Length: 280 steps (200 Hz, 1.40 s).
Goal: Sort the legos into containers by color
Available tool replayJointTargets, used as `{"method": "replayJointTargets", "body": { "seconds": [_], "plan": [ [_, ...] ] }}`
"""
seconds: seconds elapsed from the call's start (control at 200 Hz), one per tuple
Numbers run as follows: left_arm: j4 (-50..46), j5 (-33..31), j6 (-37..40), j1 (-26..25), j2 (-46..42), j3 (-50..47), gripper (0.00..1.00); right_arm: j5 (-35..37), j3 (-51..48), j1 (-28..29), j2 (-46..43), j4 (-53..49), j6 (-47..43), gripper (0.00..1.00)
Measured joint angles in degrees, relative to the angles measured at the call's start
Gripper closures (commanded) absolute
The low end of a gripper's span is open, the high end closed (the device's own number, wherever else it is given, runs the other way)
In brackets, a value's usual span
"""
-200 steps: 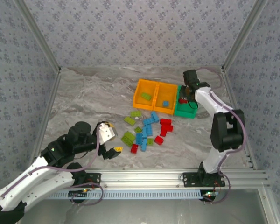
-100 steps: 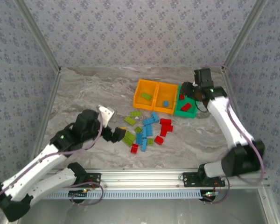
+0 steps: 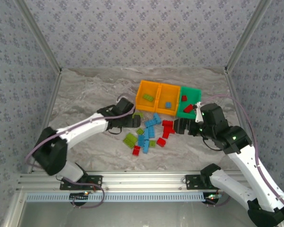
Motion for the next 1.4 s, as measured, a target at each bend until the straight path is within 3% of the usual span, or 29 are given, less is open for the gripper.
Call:
{"method": "replayJointTargets", "body": {
  "seconds": [0.4,0.58,0.77,0.939,1.049,1.134,1.189,1.399],
  "plan": [
    [0.9,-0.6,-0.5,1.7,17.6,7.4,0.03,0.5,-0.4,0.3,-1.4,-2.9,2.8,0.00],
    [1.1,-0.7,-0.3,2.3,19.5,7.4,0.21,0.8,-1.4,0.9,-2.4,-2.9,4.4,0.00],
    [0.4,-1.9,-0.3,2.7,19.8,7.5,0.49,-1.3,-4.0,3.7,-2.6,-1.6,5.8,0.00],
    [0.6,-1.8,-0.5,2.8,19.6,7.5,0.58,-3.1,-5.5,9.6,-0.9,2.2,8.5,0.00],
    [1.3,0.1,-0.5,2.6,18.9,7.3,0.54,-3.0,-5.6,12.9,0.9,4.9,9.9,0.00],
    [1.1,0.5,0.0,2.3,17.3,7.3,0.32,-2.2,-5.6,14.1,1.9,6.0,10.3,0.00],
    [1.1,0.2,0.3,2.2,15.9,7.3,0.24,-1.4,-5.5,14.4,2.3,6.1,10.5,0.00],
    [0.0,-2.1,3.7,5.9,12.8,13.5,0.18,1.6,-4.7,14.6,1.6,6.1,11.3,0.00]
  ]
}}
